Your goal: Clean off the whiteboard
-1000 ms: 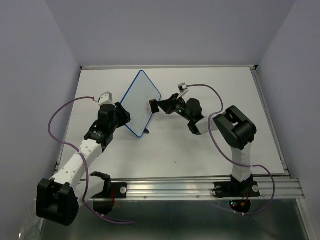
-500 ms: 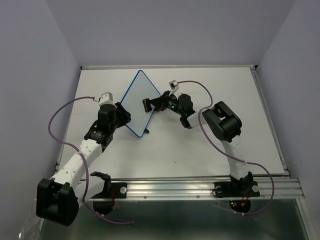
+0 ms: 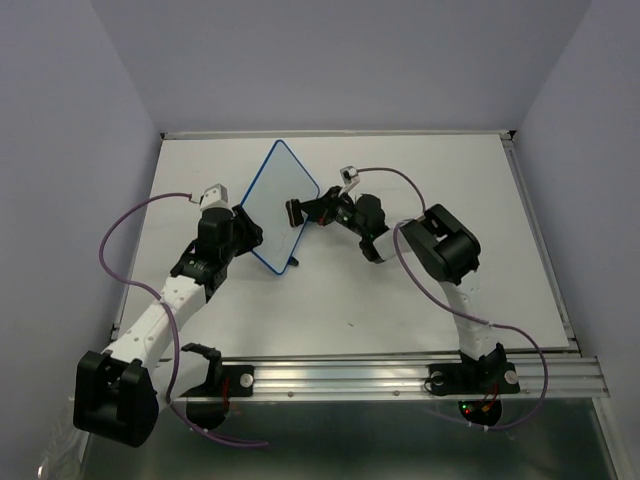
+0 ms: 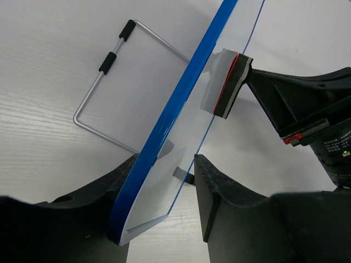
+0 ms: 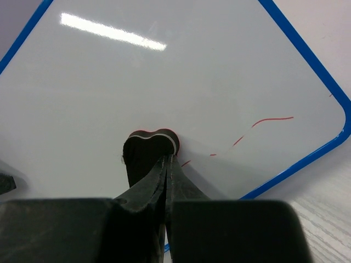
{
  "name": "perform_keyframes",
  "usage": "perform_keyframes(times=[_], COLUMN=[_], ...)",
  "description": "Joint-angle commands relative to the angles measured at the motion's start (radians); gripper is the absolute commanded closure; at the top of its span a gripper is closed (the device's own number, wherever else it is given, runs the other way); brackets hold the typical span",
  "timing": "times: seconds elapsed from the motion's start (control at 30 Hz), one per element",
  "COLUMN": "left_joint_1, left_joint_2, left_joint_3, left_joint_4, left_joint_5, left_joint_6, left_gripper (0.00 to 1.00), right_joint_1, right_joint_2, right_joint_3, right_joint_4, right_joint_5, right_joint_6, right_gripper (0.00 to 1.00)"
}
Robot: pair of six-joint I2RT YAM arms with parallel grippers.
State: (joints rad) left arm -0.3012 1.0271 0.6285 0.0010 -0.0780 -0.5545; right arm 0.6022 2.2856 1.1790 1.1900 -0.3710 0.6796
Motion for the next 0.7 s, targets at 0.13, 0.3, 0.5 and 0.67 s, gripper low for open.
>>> perform_keyframes(times=[0.13,0.3,0.5,0.67], left_joint_1=[-0.006,-0.006,-0.006,-0.006], left_joint_2=[-0.010,0.004,0.005,-0.009], left_joint_3=[0.017,0.019,0.016,0.007], left_joint_4=[0.037,0.045,0.048,0.051], left_joint_5=[0.023,0.038,0.046,0.044], left_joint_6=[0.010,0.010,0.010,0.005], left_gripper=[0.48,0.48,0.48,0.48], right_joint_1=[0.116,0.177,0.221,0.231], right_joint_2=[0.014,-0.008,-0.051,-0.092], right_joint_3=[-0.085,-0.125,-0.192,-0.222], right_joint_4=[-0.020,-0.003,0.035,0.049], right_joint_5=[-0.009,-0.028,-0.051,-0.078], right_joint_6=[-0.022,-0.032,-0.028,-0.031], right_gripper=[0.99,0.99,0.99,0.99])
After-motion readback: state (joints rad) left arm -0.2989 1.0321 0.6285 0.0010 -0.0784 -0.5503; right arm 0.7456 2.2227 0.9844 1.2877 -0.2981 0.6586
